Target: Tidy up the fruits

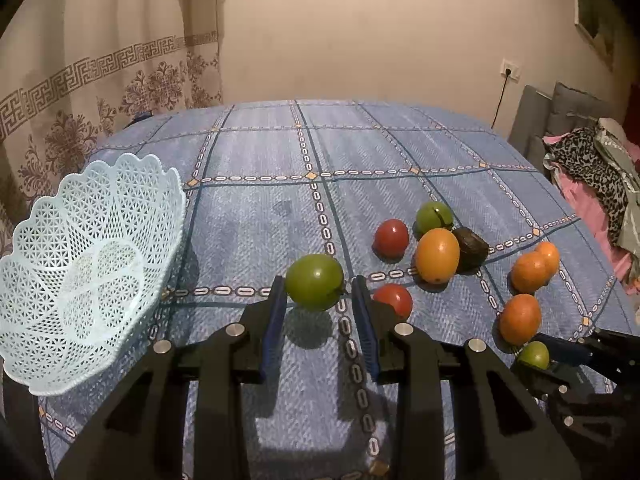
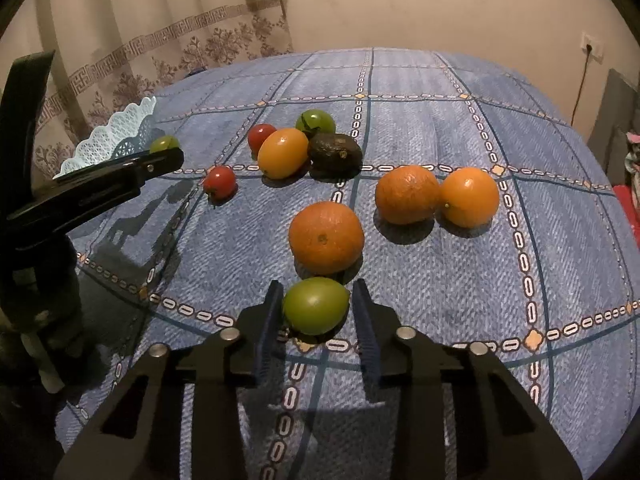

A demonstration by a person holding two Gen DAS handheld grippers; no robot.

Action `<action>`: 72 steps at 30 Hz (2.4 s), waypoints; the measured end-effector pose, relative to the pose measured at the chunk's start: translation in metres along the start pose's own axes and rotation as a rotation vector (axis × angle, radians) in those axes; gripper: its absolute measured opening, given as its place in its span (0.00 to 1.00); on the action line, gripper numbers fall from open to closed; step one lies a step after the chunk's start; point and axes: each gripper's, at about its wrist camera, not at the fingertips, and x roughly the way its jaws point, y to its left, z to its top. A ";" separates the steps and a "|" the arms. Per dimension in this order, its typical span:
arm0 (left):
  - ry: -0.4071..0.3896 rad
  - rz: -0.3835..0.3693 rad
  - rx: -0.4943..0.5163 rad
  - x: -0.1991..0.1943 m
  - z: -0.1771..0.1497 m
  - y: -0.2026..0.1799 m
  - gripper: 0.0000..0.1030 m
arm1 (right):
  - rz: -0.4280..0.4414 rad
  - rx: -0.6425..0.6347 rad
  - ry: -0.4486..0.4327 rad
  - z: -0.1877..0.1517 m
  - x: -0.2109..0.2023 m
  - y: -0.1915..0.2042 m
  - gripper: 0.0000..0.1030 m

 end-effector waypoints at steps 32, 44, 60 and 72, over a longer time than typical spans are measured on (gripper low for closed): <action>-0.176 0.215 -0.219 -0.069 0.005 0.124 0.33 | -0.001 -0.005 -0.034 0.002 -0.028 0.016 0.41; -0.135 0.282 -0.314 -0.055 0.000 0.156 0.84 | 0.114 -0.052 -0.044 0.024 -0.009 0.054 0.42; -0.202 0.304 -0.430 -0.075 -0.001 0.194 0.89 | 0.160 -0.152 0.030 0.062 0.059 0.119 0.42; -0.180 0.232 -0.470 -0.070 -0.003 0.202 0.90 | 0.138 -0.141 0.020 0.065 0.068 0.122 0.32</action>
